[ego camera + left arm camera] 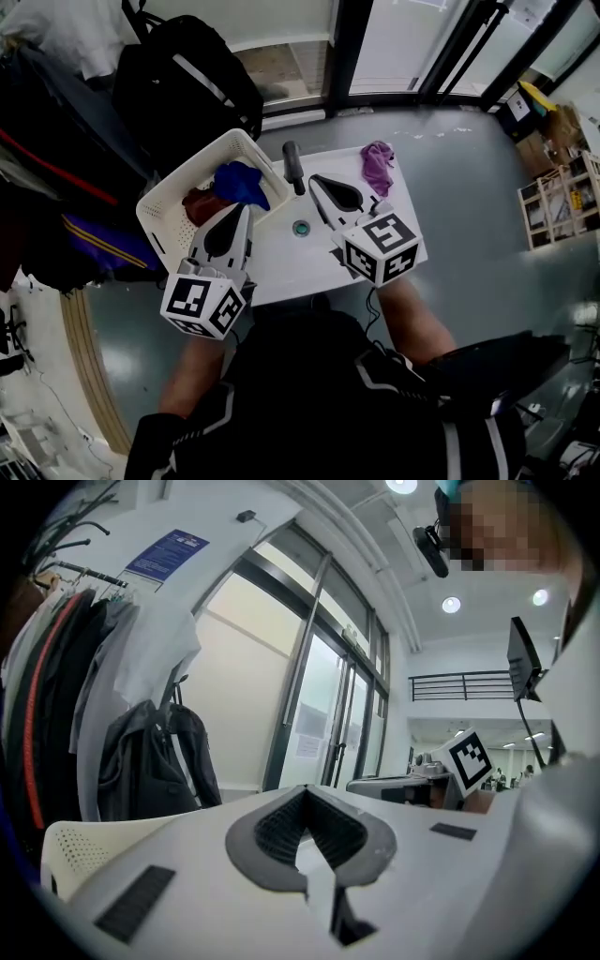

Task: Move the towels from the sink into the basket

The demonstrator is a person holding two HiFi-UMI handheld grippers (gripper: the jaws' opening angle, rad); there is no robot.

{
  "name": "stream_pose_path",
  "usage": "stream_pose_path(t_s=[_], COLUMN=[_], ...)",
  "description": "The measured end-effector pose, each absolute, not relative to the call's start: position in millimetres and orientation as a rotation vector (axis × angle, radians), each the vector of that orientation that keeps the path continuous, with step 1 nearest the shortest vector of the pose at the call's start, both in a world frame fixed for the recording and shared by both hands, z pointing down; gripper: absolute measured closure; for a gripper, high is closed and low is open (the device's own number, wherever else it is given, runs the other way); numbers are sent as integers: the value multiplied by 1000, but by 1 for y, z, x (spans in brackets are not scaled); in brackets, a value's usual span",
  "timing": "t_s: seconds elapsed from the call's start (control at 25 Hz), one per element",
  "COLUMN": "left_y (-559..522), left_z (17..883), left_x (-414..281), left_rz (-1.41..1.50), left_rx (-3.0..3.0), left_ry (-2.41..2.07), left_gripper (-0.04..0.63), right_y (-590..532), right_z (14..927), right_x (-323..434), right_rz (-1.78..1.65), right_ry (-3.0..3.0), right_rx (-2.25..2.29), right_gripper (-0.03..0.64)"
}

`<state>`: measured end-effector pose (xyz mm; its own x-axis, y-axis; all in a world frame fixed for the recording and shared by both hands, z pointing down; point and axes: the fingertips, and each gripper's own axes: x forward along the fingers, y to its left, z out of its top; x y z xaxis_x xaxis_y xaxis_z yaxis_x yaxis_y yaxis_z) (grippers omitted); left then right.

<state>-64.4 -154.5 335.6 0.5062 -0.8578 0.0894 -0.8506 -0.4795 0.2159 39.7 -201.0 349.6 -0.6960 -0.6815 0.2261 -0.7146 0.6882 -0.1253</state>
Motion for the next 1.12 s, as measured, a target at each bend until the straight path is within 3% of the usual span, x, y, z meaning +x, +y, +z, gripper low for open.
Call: stream_pose_path(t_s=[1.12], left_y=[-151], left_z=[332], left_x=[-71], left_rz=[-40], left_rx=[2589], left_ry=[-1320], left_gripper=[589], right_y=[-191], right_z=[346], right_x=[24], right_rz=[196], right_ry=[-2667], right_rx=[1283], right_gripper=[607])
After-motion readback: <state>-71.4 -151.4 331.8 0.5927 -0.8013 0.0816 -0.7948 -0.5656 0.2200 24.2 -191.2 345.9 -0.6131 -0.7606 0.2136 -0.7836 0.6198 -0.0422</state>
